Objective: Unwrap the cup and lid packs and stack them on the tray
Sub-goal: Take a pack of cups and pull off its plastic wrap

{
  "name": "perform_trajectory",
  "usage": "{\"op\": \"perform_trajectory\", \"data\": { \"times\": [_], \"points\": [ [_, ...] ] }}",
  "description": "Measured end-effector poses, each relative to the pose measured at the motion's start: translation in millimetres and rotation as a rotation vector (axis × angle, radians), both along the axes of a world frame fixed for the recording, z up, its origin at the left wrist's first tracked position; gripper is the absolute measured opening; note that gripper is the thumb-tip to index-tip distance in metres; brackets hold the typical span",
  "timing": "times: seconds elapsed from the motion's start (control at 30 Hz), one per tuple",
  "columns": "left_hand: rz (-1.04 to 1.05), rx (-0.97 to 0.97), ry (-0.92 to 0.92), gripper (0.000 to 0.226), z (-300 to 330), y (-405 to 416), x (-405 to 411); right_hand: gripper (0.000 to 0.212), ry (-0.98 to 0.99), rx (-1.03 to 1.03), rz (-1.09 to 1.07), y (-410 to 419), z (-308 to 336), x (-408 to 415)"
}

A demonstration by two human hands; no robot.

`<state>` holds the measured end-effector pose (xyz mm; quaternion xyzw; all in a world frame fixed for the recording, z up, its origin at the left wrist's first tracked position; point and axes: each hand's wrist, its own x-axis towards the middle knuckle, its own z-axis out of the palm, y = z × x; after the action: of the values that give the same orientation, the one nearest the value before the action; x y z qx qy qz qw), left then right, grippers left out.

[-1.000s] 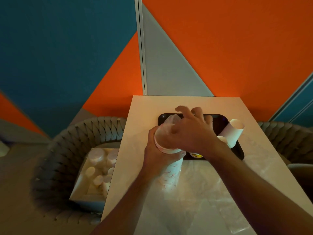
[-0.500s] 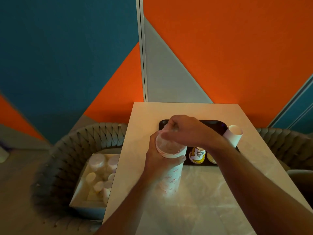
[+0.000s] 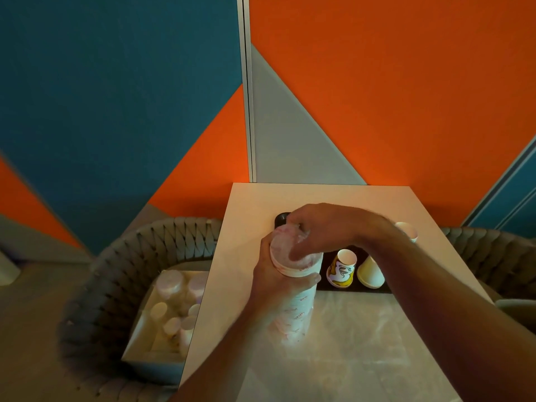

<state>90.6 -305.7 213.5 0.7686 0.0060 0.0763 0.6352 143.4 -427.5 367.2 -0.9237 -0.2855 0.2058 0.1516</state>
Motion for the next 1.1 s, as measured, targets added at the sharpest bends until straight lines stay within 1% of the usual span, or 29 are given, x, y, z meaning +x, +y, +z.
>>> {"op": "perform_trajectory", "data": {
  "times": [0.1, 0.13, 0.17, 0.2, 0.23, 0.27, 0.33, 0.4, 0.47, 0.5, 0.53, 0.6, 0.63, 0.73, 0.8, 0.83, 0.9, 0.93, 0.97, 1.07, 1.1],
  "points": [
    [0.005, -0.035, 0.048, 0.099, -2, 1, 0, 0.03, -0.018, -0.087, 0.024, -2, 12, 4],
    [0.003, -0.033, 0.054, 0.098, -3, 0, 0, 0.026, -0.038, -0.134, 0.048, -2, 16, 5],
    [0.001, -0.032, 0.059, 0.097, -2, 0, 0, 0.014, -0.068, -0.179, 0.079, -2, 19, 5],
    [-0.001, -0.035, 0.06, 0.097, -1, -1, 0, 0.015, -0.095, -0.216, 0.096, -1, 21, 5],
    [0.002, -0.041, 0.062, 0.097, 0, -1, 0, 0.025, -0.124, -0.239, 0.095, 0, 23, 3],
    [0.008, -0.043, 0.063, 0.098, 0, 0, 1, 0.03, -0.16, -0.233, 0.081, 1, 24, 2],
    [0.01, -0.035, 0.065, 0.099, 1, 0, 2, 0.026, -0.226, -0.135, 0.071, 2, 21, 3],
    [0.014, -0.025, 0.068, 0.098, 1, -1, 2, 0.024, -0.206, -0.015, 0.081, 1, 14, 6],
    [0.025, -0.028, 0.07, 0.097, 1, -1, 1, 0.036, -0.182, 0.041, 0.106, 0, 8, 6],
    [0.027, -0.032, 0.07, 0.098, 1, -1, 1, 0.04, -0.189, 0.045, 0.114, 0, 6, 5],
    [0.027, -0.038, 0.069, 0.099, 2, -1, 1, 0.037, -0.201, 0.043, 0.119, 0, 6, 6],
    [0.021, -0.043, 0.063, 0.104, 2, 0, 2, 0.023, -0.228, 0.026, 0.12, 0, 7, 6],
    [0.018, -0.043, 0.061, 0.105, 2, 0, 2, 0.022, -0.231, 0.011, 0.117, -1, 7, 7],
    [0.015, -0.043, 0.052, 0.104, 3, -1, 1, 0.038, -0.26, -0.07, 0.112, -2, 10, 8],
    [0.013, -0.048, 0.051, 0.102, 2, -1, 0, 0.048, -0.376, -0.111, 0.103, -2, 16, 10],
    [0.01, -0.051, 0.055, 0.102, 1, -1, 0, 0.05, -0.433, -0.12, 0.093, -3, 19, 11],
    [0.009, -0.053, 0.067, 0.102, 0, -1, -1, 0.045, -0.505, -0.126, 0.087, -6, 24, 13],
    [0.014, -0.054, 0.07, 0.101, 0, -1, -1, 0.045, -0.517, -0.107, 0.086, -8, 27, 16],
    [0.019, -0.054, 0.072, 0.1, -1, 0, -1, 0.046, -0.526, -0.044, 0.079, -11, 29, 18],
    [0.015, -0.052, 0.08, 0.099, -2, 0, -1, 0.051, -0.602, 0.284, 0.007, -20, 39, 29],
    [0.007, -0.046, 0.077, 0.099, -1, 0, -1, 0.047, -0.652, 0.371, -0.04, -24, 43, 32]
  ]
}}
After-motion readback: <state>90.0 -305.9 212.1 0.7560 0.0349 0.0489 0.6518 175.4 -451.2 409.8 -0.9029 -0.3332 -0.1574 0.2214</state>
